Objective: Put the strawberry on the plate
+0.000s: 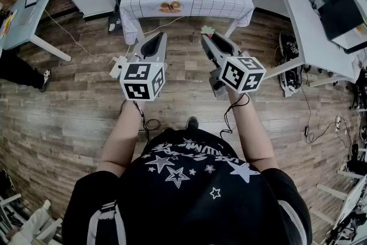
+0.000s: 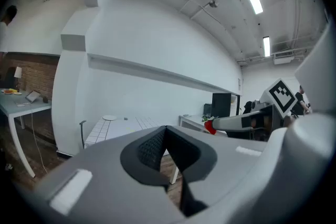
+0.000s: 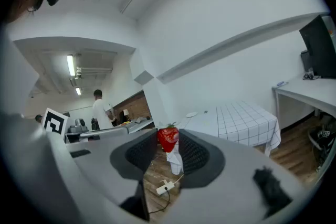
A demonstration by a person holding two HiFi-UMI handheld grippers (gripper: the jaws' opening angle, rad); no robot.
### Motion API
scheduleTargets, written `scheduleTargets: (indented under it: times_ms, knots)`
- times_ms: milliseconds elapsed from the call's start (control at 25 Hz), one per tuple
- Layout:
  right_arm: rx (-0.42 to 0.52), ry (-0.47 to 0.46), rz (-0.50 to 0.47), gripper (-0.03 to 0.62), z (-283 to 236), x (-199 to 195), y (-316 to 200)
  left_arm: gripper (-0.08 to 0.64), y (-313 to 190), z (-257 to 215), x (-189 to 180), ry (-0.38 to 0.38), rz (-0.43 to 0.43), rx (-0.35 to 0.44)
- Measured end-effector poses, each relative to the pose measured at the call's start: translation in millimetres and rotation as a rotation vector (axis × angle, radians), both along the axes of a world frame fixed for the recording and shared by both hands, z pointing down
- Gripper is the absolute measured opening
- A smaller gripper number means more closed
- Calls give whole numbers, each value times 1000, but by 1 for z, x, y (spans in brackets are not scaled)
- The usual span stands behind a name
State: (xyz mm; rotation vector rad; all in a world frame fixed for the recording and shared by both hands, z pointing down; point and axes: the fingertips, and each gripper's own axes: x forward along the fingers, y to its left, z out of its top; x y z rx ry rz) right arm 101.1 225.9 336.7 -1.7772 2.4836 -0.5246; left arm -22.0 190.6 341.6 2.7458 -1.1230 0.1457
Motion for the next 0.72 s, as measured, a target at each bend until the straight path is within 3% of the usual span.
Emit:
scheduleTargets:
  times_ms: [720]
  knots:
    - [-7, 10, -12, 135, 1, -46, 7, 8, 15, 4, -39, -3, -6, -11]
